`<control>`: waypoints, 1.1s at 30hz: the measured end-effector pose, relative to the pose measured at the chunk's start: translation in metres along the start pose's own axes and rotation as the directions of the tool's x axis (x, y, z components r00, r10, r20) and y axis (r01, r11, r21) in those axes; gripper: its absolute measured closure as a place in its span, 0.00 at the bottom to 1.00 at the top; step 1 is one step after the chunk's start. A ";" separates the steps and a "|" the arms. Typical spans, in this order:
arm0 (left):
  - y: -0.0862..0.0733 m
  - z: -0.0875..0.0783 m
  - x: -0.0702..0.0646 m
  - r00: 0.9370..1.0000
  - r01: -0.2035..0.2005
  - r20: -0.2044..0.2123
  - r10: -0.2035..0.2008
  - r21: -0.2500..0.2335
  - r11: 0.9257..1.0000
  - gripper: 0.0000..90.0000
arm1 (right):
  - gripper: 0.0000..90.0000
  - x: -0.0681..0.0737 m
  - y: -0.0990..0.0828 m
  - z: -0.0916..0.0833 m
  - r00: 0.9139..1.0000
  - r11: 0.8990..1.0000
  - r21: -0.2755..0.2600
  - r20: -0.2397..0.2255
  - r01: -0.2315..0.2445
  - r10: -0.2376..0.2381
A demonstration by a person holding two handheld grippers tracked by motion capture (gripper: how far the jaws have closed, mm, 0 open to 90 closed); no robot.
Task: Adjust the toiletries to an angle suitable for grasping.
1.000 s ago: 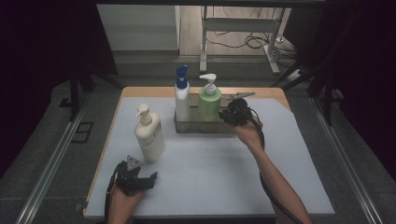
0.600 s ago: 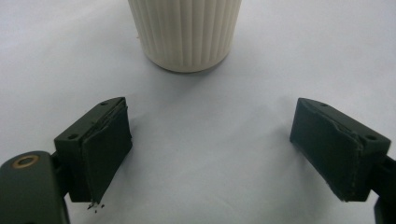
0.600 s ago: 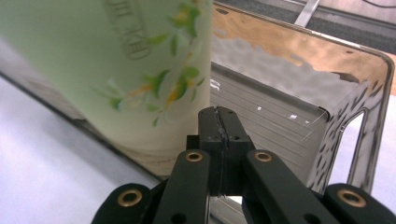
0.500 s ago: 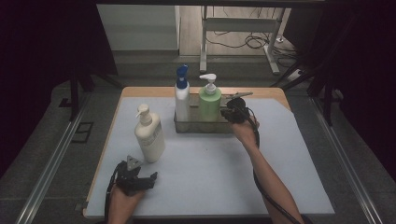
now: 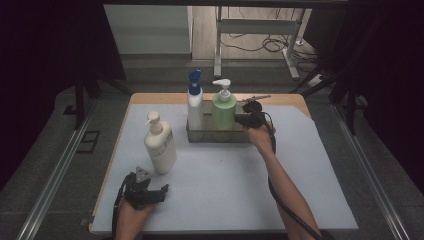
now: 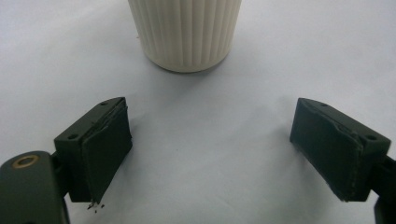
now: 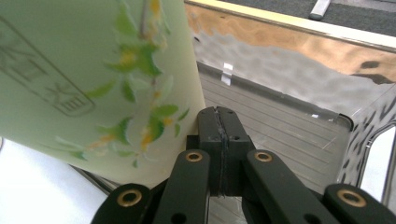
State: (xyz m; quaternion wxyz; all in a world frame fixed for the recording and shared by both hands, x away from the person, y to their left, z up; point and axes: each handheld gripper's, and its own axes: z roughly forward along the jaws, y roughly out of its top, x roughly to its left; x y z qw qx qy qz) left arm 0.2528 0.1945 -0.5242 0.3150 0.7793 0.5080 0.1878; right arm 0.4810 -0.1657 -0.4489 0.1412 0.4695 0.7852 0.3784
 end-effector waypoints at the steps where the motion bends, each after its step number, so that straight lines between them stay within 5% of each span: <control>1: 0.000 0.000 0.000 1.000 0.000 0.000 0.000 0.000 1.000 0.13 | 0.99 0.001 0.000 0.000 1.000 1.000 0.002 0.001 0.003 -0.003; 20: 0.000 0.000 0.000 1.000 0.000 0.000 0.000 0.001 1.000 0.13 | 0.99 0.021 0.001 0.013 0.999 0.999 0.018 -0.038 0.028 -0.028; 33: 0.000 0.000 0.000 1.000 -0.001 -0.001 0.001 0.001 1.000 0.13 | 0.99 0.027 0.002 0.013 0.999 0.999 0.023 -0.015 0.032 -0.031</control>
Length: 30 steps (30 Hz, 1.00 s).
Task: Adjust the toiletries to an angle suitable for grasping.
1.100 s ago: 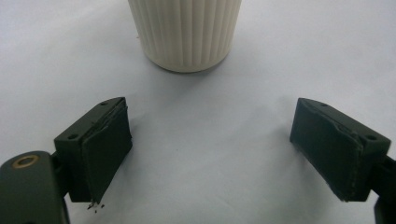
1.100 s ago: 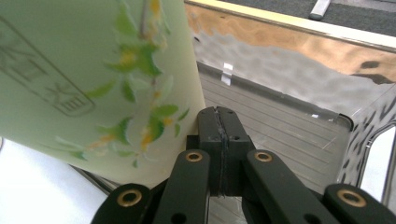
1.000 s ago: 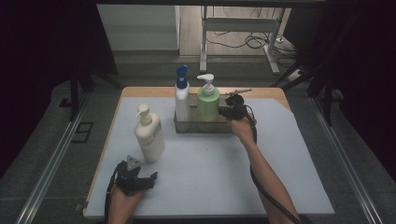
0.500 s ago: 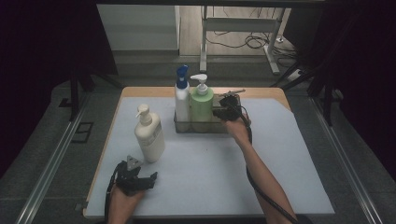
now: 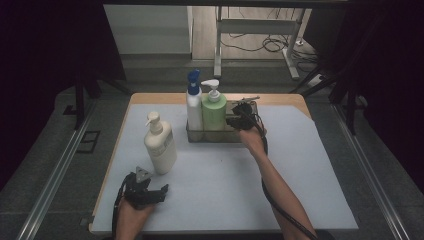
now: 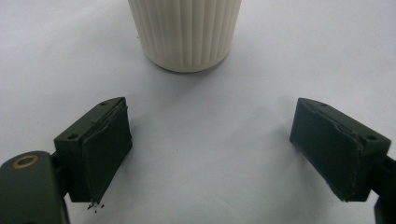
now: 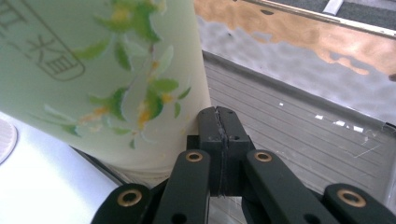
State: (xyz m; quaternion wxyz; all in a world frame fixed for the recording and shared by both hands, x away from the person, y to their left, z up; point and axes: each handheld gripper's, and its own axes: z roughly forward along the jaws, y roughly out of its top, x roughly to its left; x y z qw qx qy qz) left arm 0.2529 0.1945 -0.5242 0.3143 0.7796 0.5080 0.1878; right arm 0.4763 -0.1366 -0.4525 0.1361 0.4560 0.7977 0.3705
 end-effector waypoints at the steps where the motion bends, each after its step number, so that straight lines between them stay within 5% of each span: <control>1: 0.000 0.000 0.000 1.000 0.000 0.000 0.000 0.000 1.000 0.13 | 0.99 0.000 0.000 0.000 1.000 1.000 0.003 -0.001 0.002 -0.002; 13: 0.000 0.000 0.000 1.000 0.000 0.000 0.000 -0.001 1.000 0.13 | 0.96 0.000 -0.001 -0.002 1.000 1.000 0.013 0.014 0.023 -0.023; 20: 0.000 0.000 0.000 1.000 0.000 -0.001 0.000 -0.001 1.000 0.13 | 0.90 -0.003 -0.001 -0.012 1.000 1.000 -0.008 -0.015 0.022 -0.022; 30: 0.000 0.000 0.000 1.000 0.000 -0.001 0.000 -0.001 1.000 0.13 | 0.70 -0.002 -0.004 -0.035 0.998 0.998 -0.041 -0.041 0.056 -0.057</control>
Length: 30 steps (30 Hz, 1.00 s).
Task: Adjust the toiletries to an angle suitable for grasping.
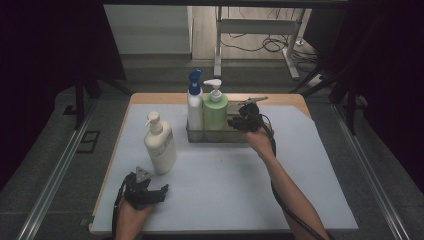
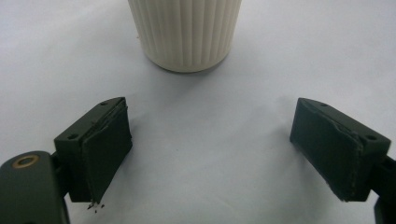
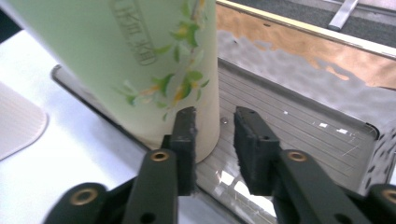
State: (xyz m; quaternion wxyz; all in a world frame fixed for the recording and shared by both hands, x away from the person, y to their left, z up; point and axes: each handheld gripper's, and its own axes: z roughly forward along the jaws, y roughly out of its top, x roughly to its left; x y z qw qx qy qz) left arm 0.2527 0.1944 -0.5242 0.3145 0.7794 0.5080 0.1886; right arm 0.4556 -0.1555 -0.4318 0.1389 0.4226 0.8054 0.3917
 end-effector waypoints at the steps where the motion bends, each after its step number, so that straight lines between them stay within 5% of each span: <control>1: 0.000 0.000 0.000 1.000 0.000 0.000 0.000 0.000 1.000 0.13 | 0.67 0.000 0.000 -0.002 1.000 1.000 0.002 -0.002 -0.002 0.002; 14: 0.000 0.000 0.000 1.000 0.001 0.001 -0.001 0.000 1.000 0.13 | 0.28 0.012 -0.013 -0.030 0.997 0.997 -0.016 -0.036 0.073 -0.074; 30: 0.000 0.000 0.000 1.000 0.000 0.001 0.000 0.000 1.000 0.13 | 0.09 0.016 -0.036 -0.069 0.986 0.986 -0.019 -0.024 0.166 -0.166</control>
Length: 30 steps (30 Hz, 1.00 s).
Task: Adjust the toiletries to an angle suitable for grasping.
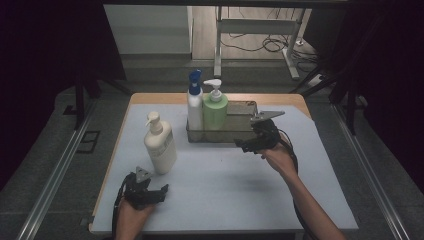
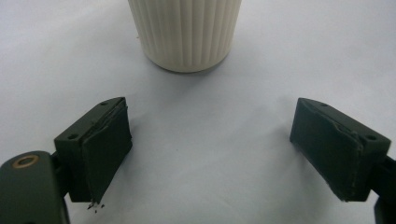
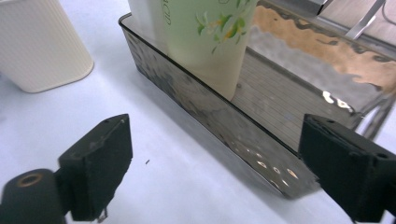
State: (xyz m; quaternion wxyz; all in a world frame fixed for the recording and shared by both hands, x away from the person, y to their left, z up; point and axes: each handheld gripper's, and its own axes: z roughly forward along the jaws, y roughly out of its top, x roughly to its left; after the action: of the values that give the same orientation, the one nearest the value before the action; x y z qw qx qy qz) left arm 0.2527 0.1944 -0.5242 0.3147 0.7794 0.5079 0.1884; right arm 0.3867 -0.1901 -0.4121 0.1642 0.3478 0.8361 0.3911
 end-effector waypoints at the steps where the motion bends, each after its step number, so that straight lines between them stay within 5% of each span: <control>1: 0.000 0.000 0.000 1.000 0.000 0.000 0.000 0.000 1.000 0.13 | 0.08 0.000 -0.002 -0.003 1.000 1.000 -0.002 -0.001 0.001 -0.001; 9: 0.000 0.000 0.000 1.000 0.001 0.000 -0.001 0.000 1.000 0.13 | 0.00 -0.003 -0.021 -0.015 1.000 1.000 0.003 -0.009 0.007 -0.007; 30: 0.000 0.000 0.000 1.000 0.003 0.000 -0.003 -0.001 1.000 0.13 | 0.00 0.009 -0.081 -0.032 0.999 0.999 0.043 0.043 0.024 -0.026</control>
State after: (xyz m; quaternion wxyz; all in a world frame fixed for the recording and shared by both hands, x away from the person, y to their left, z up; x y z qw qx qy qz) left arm 0.2526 0.1942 -0.5243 0.3156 0.7785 0.5089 0.1881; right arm 0.3259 -0.2380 -0.4539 0.1799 0.3490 0.8448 0.3636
